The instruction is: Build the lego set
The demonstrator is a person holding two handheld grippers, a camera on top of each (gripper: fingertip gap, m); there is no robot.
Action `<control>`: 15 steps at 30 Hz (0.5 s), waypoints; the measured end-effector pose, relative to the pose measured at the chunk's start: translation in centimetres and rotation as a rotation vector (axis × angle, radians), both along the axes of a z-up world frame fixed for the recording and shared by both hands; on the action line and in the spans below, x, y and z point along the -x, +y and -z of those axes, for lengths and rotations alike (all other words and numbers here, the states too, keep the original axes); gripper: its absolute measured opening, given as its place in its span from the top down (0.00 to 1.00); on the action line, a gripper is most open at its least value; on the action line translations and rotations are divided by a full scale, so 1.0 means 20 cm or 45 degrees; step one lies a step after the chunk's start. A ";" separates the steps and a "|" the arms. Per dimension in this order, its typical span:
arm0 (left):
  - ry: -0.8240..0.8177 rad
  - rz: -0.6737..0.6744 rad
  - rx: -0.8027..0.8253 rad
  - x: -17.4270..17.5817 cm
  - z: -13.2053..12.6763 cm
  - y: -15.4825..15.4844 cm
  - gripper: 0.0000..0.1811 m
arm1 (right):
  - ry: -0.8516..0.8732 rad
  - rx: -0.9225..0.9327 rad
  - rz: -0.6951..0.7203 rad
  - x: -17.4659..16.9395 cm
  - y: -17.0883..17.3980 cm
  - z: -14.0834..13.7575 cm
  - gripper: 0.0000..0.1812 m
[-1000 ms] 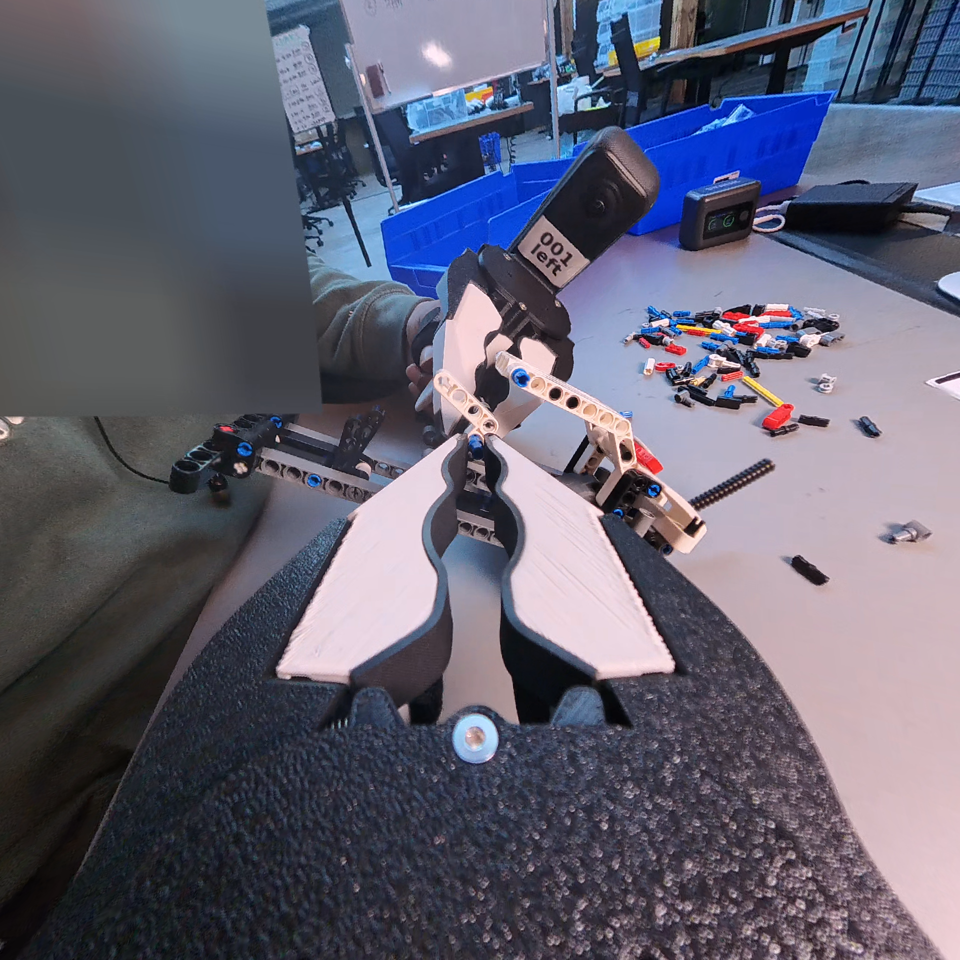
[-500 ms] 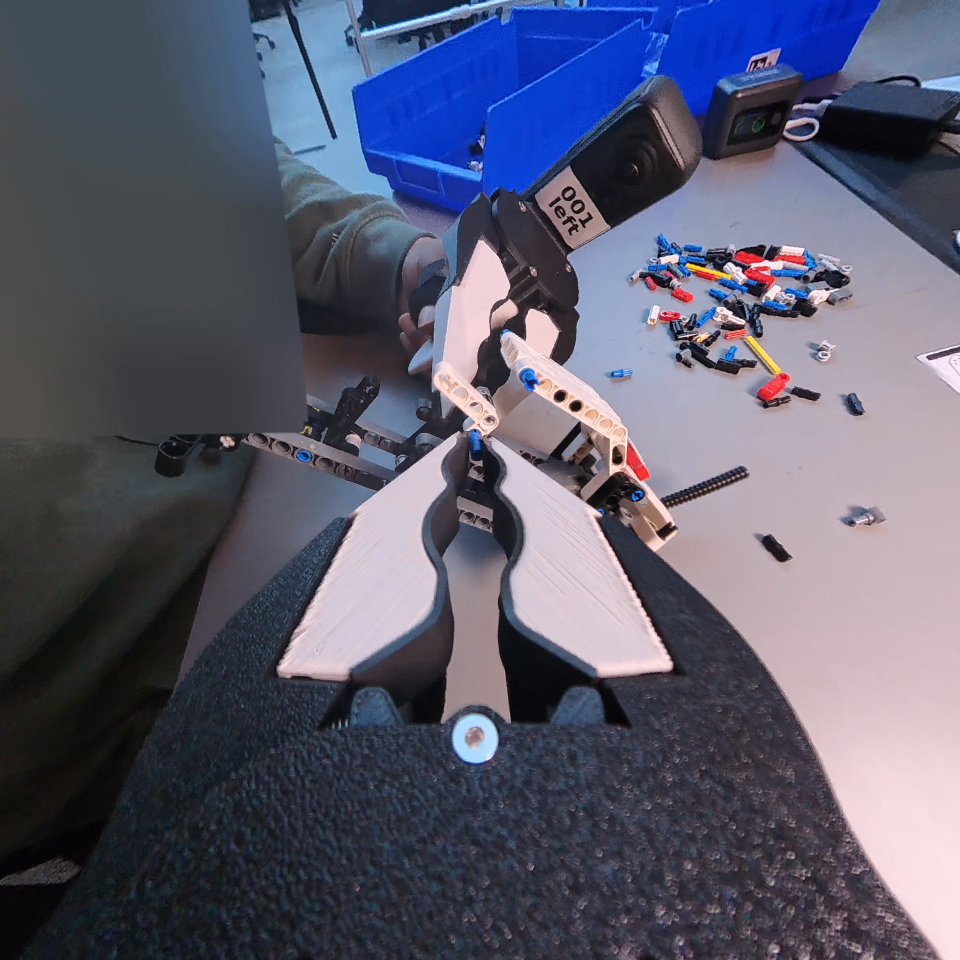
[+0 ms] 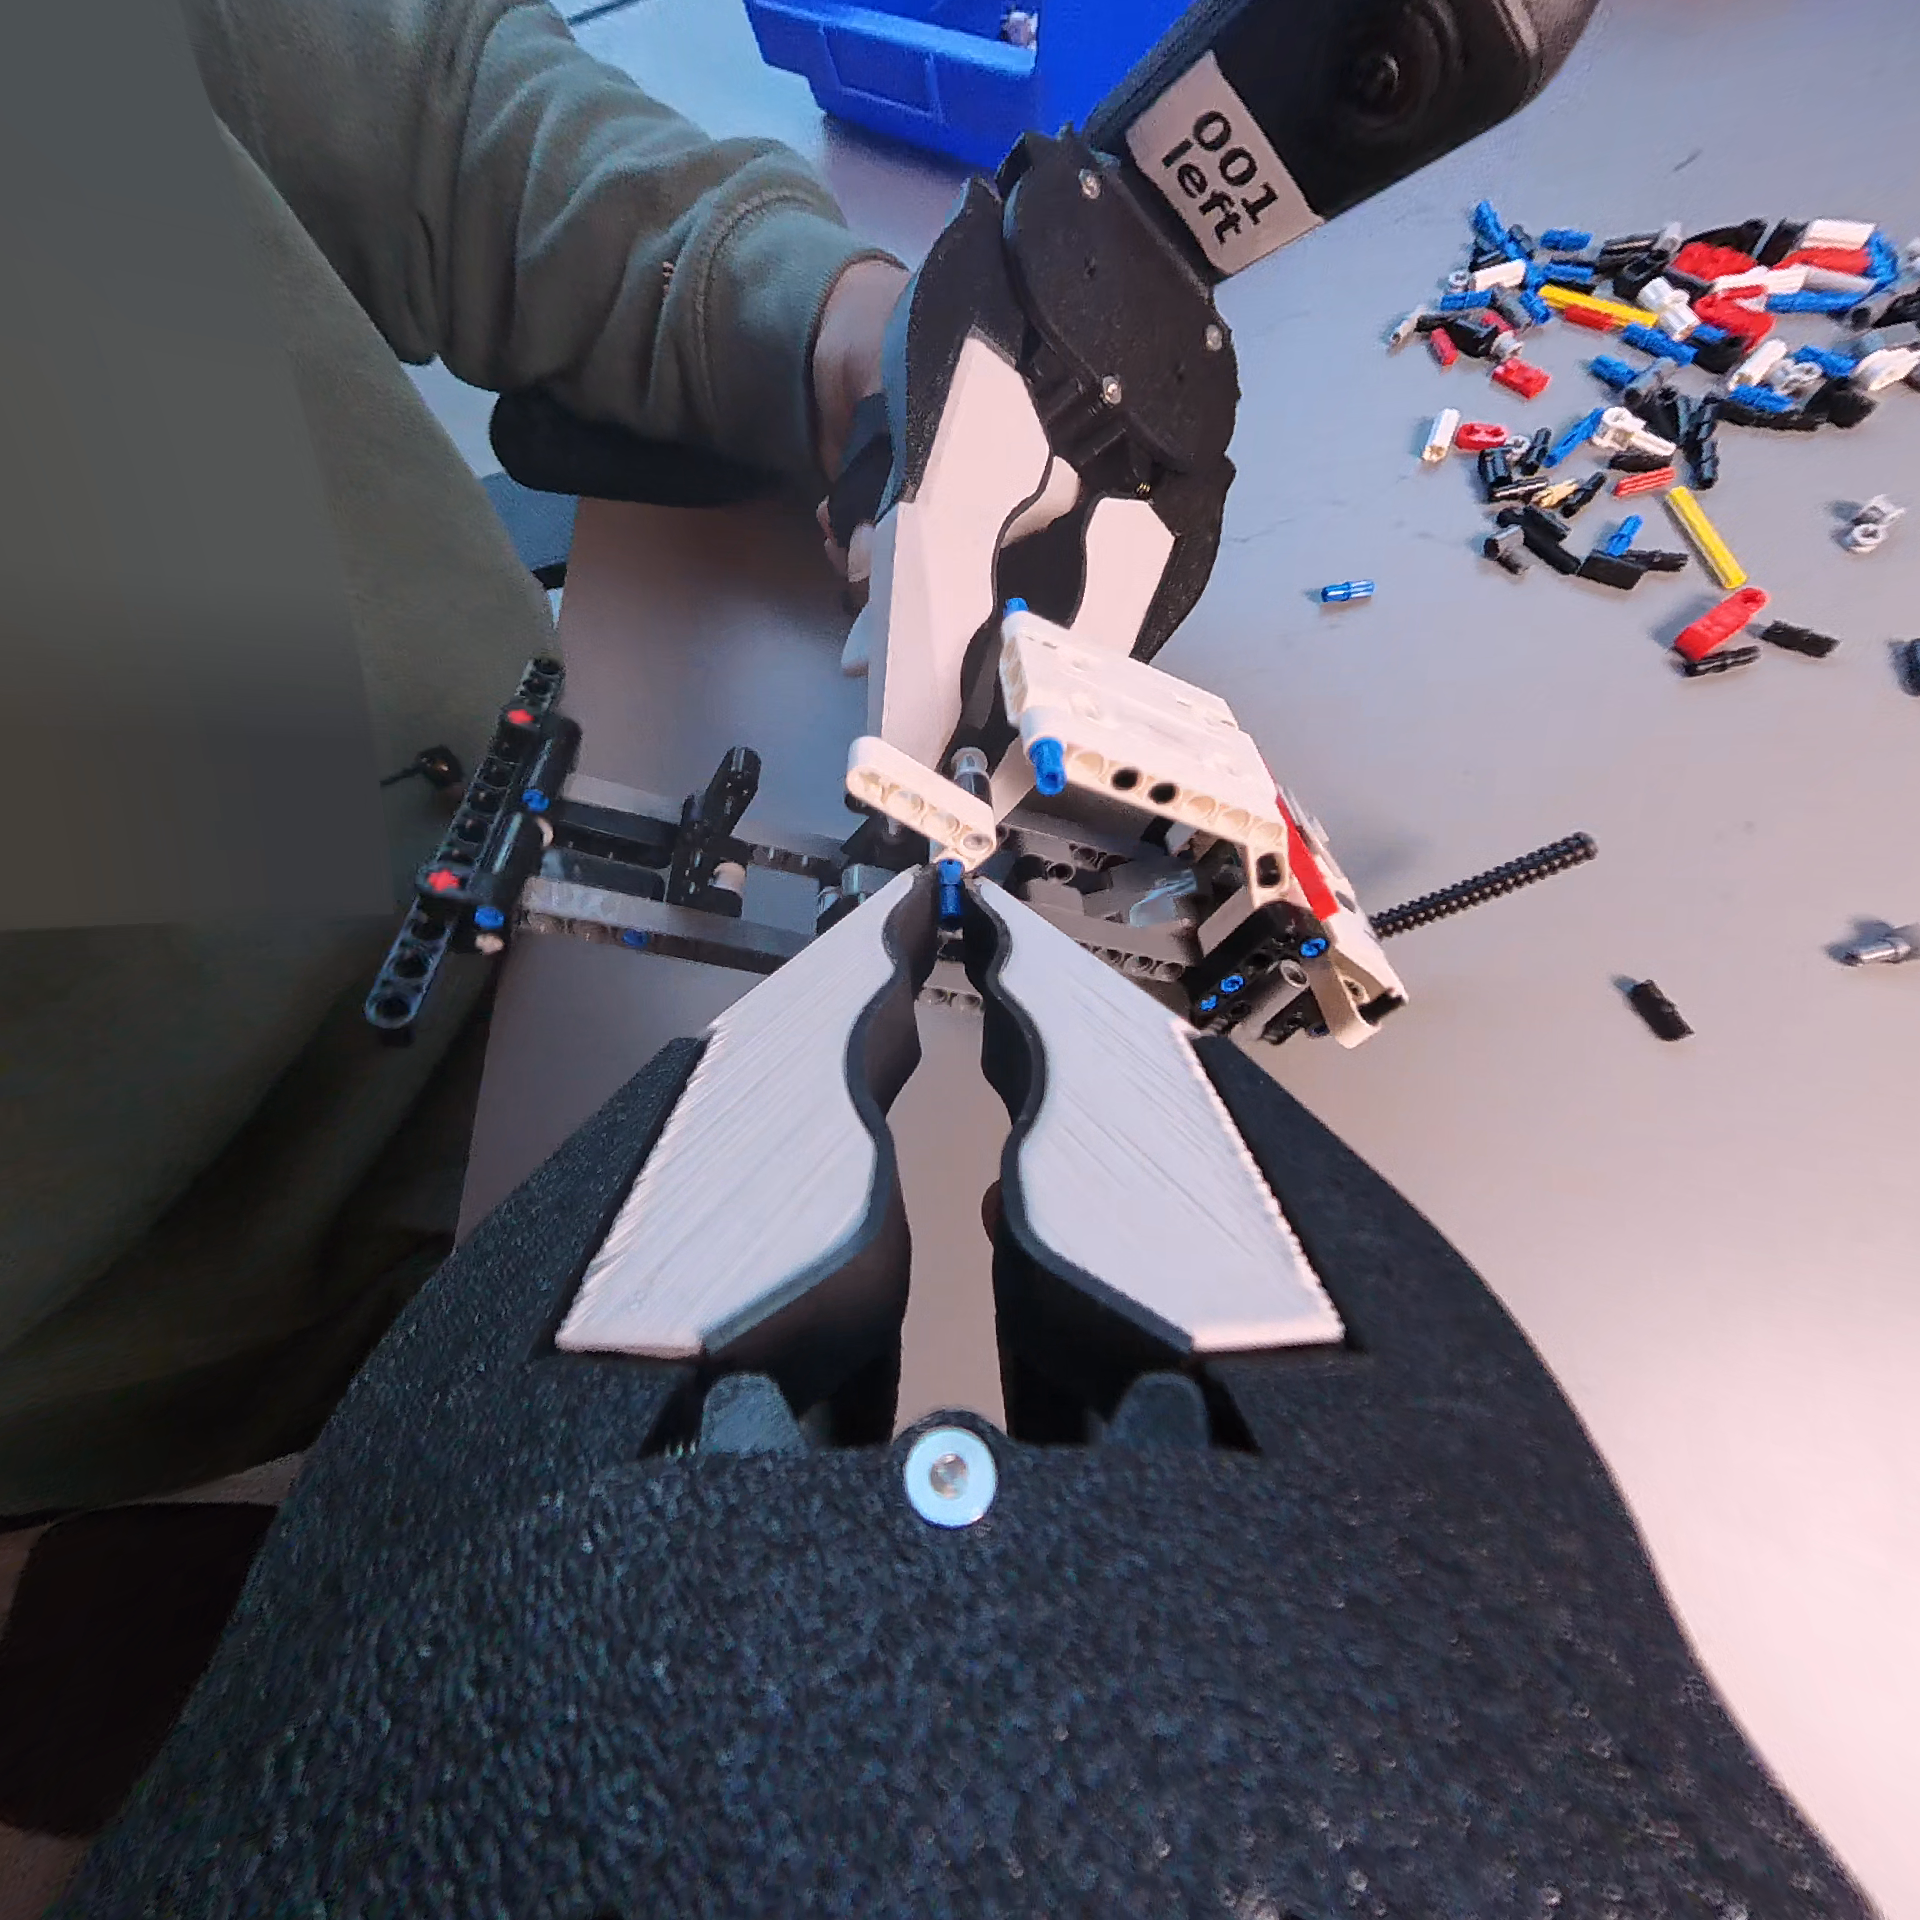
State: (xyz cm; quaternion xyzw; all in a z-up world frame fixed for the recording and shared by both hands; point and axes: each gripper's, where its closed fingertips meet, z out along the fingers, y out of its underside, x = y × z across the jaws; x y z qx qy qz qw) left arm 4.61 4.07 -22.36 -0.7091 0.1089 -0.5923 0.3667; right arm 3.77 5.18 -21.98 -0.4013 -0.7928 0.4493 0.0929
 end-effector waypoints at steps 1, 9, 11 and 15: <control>0.017 0.010 0.003 -0.01 0.00 0.00 0.97 | -0.015 -0.011 -0.024 -0.01 -0.01 0.00 0.99; 0.166 -0.001 -0.056 -0.02 0.03 -0.02 0.97 | -0.094 0.116 0.019 -0.01 -0.03 0.01 0.98; 0.122 -0.028 -0.053 0.00 0.01 0.00 0.96 | -0.011 0.186 0.097 0.02 0.00 -0.01 0.97; 0.133 -0.058 -0.085 0.04 0.00 0.00 0.96 | 0.130 0.253 0.176 0.01 0.03 -0.04 0.93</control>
